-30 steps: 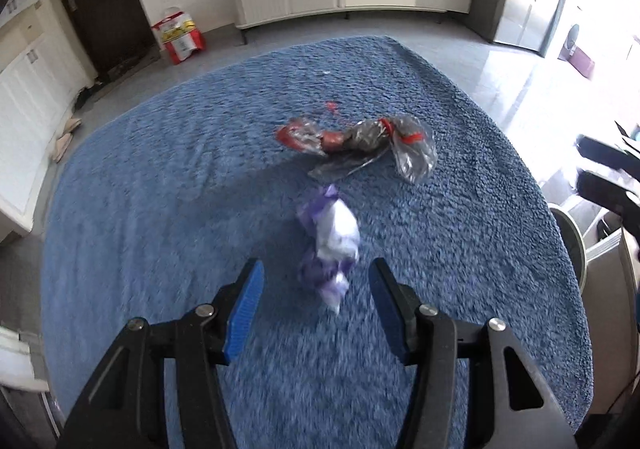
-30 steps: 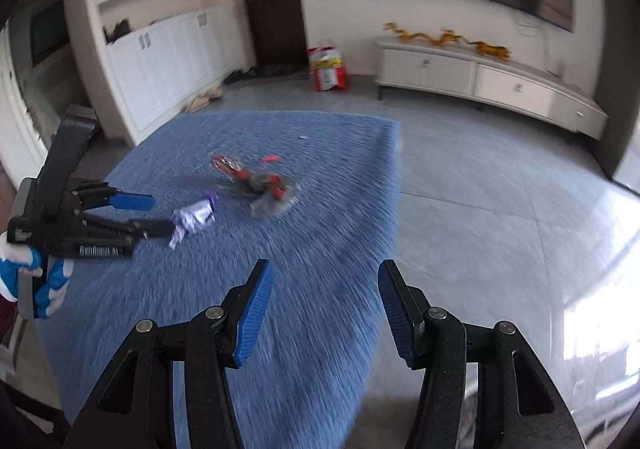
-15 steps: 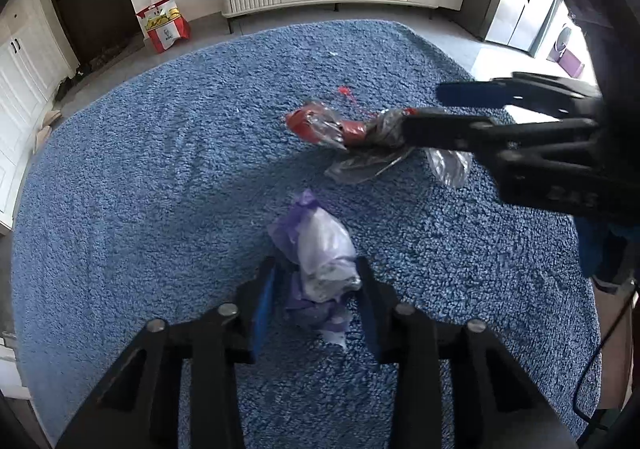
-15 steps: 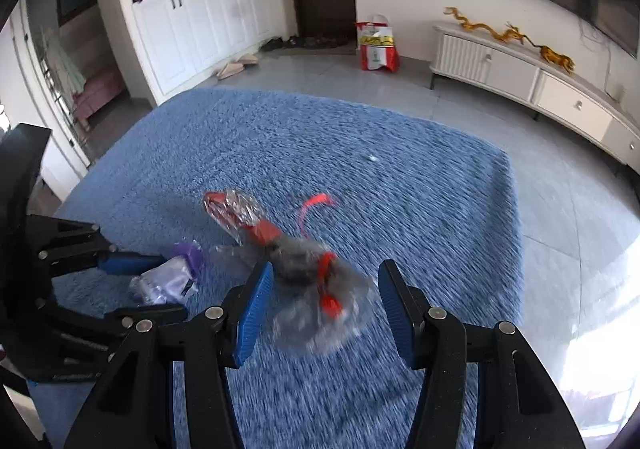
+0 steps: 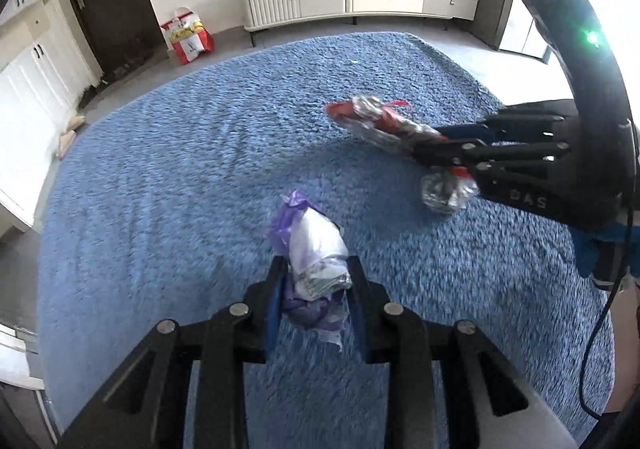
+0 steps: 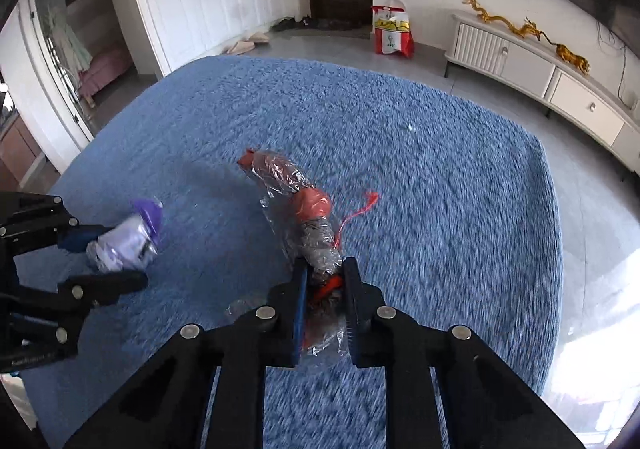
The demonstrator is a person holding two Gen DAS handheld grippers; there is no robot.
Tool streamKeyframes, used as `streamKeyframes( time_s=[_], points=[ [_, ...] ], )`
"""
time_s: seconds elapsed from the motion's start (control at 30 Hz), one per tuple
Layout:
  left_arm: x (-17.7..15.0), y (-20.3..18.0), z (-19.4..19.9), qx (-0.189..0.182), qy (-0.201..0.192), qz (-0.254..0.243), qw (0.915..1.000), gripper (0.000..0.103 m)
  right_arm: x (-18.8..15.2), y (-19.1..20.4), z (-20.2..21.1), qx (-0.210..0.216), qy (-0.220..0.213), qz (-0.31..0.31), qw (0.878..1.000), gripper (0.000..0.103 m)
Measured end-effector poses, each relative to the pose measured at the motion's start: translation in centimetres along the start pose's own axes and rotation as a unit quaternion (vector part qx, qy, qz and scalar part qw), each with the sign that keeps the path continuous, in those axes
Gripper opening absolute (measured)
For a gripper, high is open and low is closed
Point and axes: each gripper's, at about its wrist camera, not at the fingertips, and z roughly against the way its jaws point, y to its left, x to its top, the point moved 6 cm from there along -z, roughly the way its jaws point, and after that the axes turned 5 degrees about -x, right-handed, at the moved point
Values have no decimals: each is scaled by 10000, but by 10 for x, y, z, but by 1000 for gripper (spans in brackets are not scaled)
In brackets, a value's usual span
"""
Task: Collect trash
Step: 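Carry both items to the bin and open both tools to drop them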
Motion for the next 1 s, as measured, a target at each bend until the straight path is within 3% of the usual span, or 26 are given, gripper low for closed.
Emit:
streamKeyframes(
  time_s=[0.63, 1.0],
  points=[
    [-50, -37, 91, 685, -529, -371, 9956, 28, -86, 15, 105, 212, -493, -579, 9969, 15],
    [-51, -87, 126, 874, -799, -826, 9895, 28, -133, -29, 175, -48, -984, -1109, 9889, 15]
  ],
)
